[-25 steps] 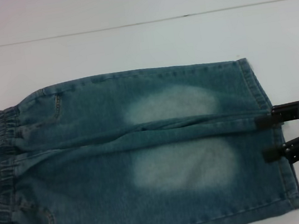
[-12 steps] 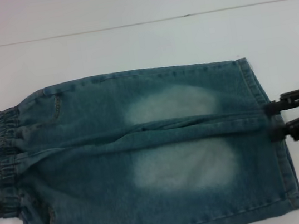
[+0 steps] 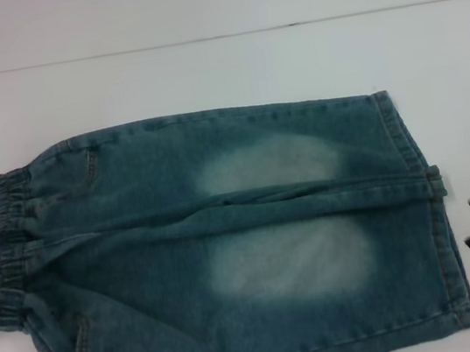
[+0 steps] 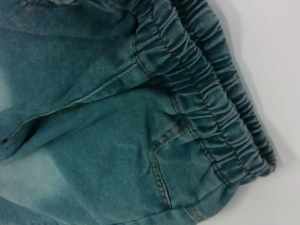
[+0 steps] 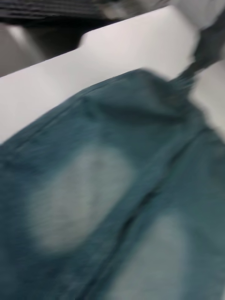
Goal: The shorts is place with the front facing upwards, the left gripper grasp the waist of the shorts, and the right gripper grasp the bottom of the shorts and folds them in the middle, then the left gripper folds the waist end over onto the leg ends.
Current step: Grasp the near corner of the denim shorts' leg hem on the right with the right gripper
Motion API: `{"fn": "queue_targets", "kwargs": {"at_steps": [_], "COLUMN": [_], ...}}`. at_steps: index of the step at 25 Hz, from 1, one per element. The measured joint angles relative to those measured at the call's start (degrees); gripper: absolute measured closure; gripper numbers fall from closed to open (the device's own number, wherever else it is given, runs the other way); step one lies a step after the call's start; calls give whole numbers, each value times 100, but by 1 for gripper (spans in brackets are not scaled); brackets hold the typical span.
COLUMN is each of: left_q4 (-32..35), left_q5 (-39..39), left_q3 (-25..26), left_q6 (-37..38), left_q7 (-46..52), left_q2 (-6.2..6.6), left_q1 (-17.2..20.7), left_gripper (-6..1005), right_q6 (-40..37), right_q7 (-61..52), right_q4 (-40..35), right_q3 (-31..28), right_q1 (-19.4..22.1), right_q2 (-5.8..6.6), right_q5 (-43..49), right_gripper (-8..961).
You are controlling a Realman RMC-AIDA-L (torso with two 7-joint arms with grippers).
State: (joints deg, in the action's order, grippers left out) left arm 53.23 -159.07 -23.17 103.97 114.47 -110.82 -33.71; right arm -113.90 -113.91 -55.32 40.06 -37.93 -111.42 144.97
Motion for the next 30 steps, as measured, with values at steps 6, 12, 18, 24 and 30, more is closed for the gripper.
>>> {"fn": "queue_targets", "kwargs": {"at_steps": [6, 12, 18, 24, 30], "left_q4": [-61, -77, -77, -77, -76], "left_q5": [-2, -2, -1, -1, -1], "left_q3": [-12, -17, -20, -21, -21], "left_q6": [-64, -78, -75, -65, -69], "left_q7": [12, 14, 14, 22, 23], "left_q2": [1, 4, 7, 8, 5], "left_q1": [-10, -30, -85, -96, -95], "left_gripper": [958, 956, 953, 951, 949], "right_q6": [-9, -4, 24, 103, 386], "right_q7": [32, 51, 36, 7, 11], "right_q4": [261, 737, 920, 1083, 1416], "right_q3": [280, 612, 877, 985, 1016], "right_q1": [-38, -44, -105, -186, -322], "right_q2": [36, 112, 84, 54, 10], "right_q5": [264, 471, 556, 705, 921], "right_gripper": [20, 25, 153, 219, 234]}}
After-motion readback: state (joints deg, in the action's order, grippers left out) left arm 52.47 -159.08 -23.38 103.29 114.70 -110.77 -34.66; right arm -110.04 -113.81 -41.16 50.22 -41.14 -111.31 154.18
